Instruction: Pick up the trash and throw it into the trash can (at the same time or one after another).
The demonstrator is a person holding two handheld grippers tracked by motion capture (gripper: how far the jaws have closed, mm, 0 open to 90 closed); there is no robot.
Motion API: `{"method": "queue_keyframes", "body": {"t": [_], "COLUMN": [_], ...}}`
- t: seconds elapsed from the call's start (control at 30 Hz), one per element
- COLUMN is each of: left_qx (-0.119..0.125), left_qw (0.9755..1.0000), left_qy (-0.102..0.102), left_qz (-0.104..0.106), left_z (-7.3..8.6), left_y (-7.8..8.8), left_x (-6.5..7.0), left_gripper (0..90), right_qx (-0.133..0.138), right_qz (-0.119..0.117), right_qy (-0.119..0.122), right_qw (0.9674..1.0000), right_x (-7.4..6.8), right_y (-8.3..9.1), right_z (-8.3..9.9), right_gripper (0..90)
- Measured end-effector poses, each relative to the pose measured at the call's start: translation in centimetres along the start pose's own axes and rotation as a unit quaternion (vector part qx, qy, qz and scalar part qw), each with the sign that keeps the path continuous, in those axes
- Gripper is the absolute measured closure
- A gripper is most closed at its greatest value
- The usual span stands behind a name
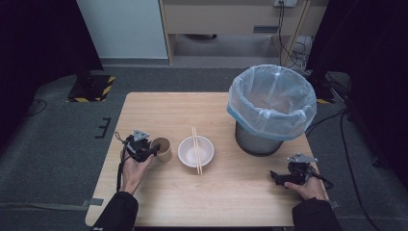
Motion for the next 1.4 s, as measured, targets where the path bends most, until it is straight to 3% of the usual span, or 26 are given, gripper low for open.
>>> {"method": "queue_keyframes", "body": {"t": [0.2,0.37,0.63,0.7,0.93,1.17,1.4], "left_qx": [0.001,0.006,0.039,0.061,0.105,0.129,0.158], "left_qw": [1.0,0.9999,0.999,0.9977,0.9938,0.991,0.9865], "left_qy": [0.008,0.013,0.017,0.023,0.03,0.026,0.021], "left_qz": [0.002,0.005,0.011,0.014,0.019,0.025,0.038], "left_z": [-0.1,-0.4,-1.7,-2.5,-4.1,-5.2,-6.7], "left_y": [0.5,1.0,2.5,3.5,5.8,7.2,8.8], "left_x": [-0.1,-0.1,-0.1,-0.1,-0.2,0.2,1.2], "left_gripper": [79.9,82.1,82.2,82.2,82.2,82.2,82.2], "right_qx": [0.0,0.0,0.0,0.0,0.0,0.0,0.0], "right_qz": [0.0,0.0,0.0,-0.001,-0.004,-0.004,-0.004], "right_qy": [0.0,0.0,0.0,0.0,0.004,0.006,0.006], "right_qw": [1.0,1.0,1.0,1.0,1.0,1.0,1.0], "right_x": [0.0,0.0,0.0,0.0,0.0,0.1,0.0], "right_y": [0.0,0.0,0.0,0.0,0.1,0.1,0.1], "right_z": [0.0,0.0,0.0,0.0,0.0,0.1,0.1], "right_gripper": [0.5,0.5,0.5,0.6,0.8,0.7,0.7]}}
Point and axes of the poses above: each handheld gripper's, and its own axes: y roughly backward along the jaws, z roughly out of its underside, x roughly to its right, the point moved 9 cm from there along -y, roughly forward along the jaws, and after that the axes turned 6 degrees about -z, right-handed, at the moved point
